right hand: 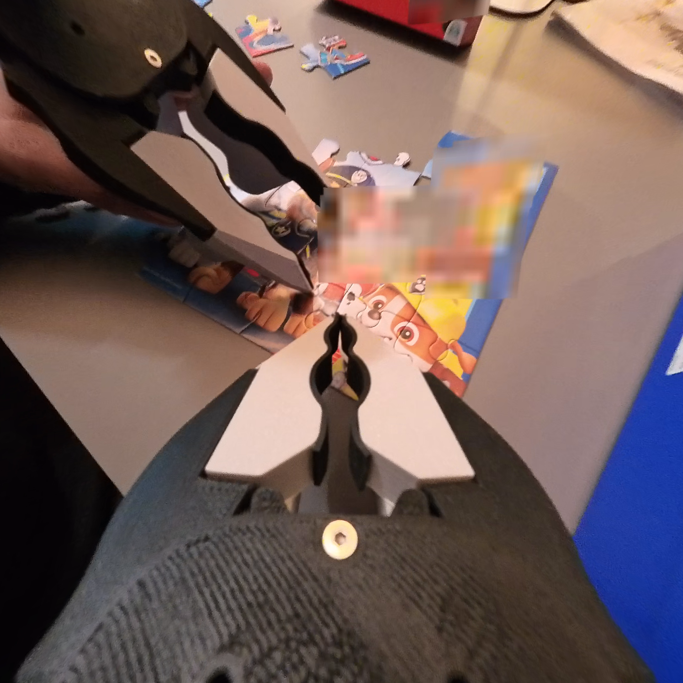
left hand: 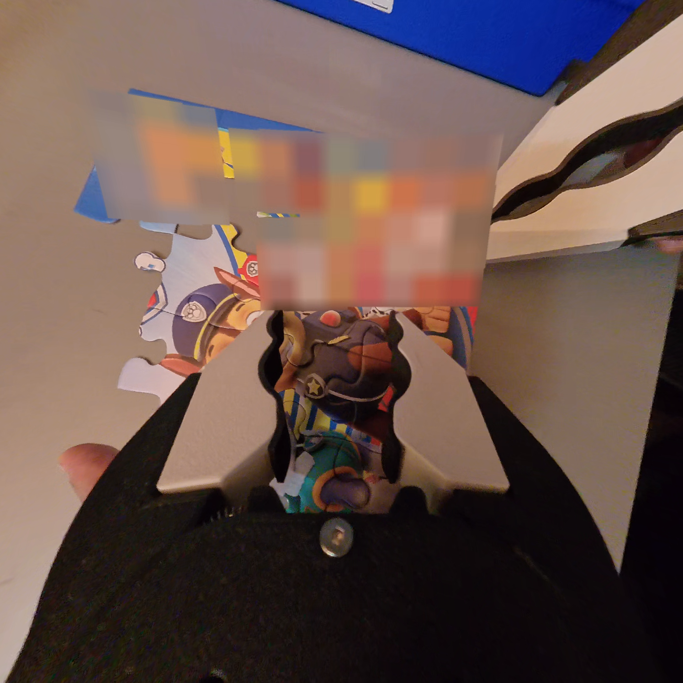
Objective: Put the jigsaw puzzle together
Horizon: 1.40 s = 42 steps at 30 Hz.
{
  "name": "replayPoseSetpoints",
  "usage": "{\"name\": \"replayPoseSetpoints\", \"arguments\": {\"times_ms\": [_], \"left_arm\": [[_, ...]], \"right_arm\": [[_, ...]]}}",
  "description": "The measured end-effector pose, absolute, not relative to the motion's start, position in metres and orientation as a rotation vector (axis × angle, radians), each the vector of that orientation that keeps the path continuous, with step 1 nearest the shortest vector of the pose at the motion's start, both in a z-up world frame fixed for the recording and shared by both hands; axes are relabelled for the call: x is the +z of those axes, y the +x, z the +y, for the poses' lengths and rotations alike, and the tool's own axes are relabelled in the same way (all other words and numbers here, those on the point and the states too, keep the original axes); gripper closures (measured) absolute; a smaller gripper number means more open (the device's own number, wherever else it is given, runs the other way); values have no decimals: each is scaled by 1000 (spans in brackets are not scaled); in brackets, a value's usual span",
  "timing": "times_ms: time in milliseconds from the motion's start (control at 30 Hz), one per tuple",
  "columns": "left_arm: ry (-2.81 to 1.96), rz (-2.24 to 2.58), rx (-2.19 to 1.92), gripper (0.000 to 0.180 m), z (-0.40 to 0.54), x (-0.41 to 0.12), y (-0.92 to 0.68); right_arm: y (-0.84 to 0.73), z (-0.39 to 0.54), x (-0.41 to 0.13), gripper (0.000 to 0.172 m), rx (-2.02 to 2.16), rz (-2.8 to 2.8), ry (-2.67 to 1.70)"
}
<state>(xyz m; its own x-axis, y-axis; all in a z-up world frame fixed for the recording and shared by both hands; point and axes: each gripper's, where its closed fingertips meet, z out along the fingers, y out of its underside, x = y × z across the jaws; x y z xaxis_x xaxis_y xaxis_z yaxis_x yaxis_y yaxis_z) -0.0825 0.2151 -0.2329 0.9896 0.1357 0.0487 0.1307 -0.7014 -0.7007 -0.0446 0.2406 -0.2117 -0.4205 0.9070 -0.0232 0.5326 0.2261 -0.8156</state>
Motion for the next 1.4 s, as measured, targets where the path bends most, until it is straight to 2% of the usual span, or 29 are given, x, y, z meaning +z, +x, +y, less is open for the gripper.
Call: {"name": "replayPoseSetpoints", "arguments": {"times_ms": [133, 267, 833, 1100, 1267, 1400], "left_arm": [[-2350, -194, 66, 134, 214, -230, -91], [-2361, -181, 51, 131, 210, -236, -93], [-2381, -171, 78, 130, 208, -238, -94], [-2378, -168, 80, 131, 208, -238, -94], [-2387, -165, 78, 130, 208, -238, -94], [-2399, -160, 71, 131, 207, -238, -94]], "right_arm": [[-57, 229, -209, 172, 1092, -2059, -1295], [-65, 226, -232, 172, 929, -2148, -1270], [-67, 210, -232, 172, 1024, -2180, -1324], [-74, 273, -232, 172, 745, -1983, -1459], [-77, 222, -232, 172, 1036, -2123, -1416], [-85, 258, -232, 172, 909, -2012, -1490]]}}
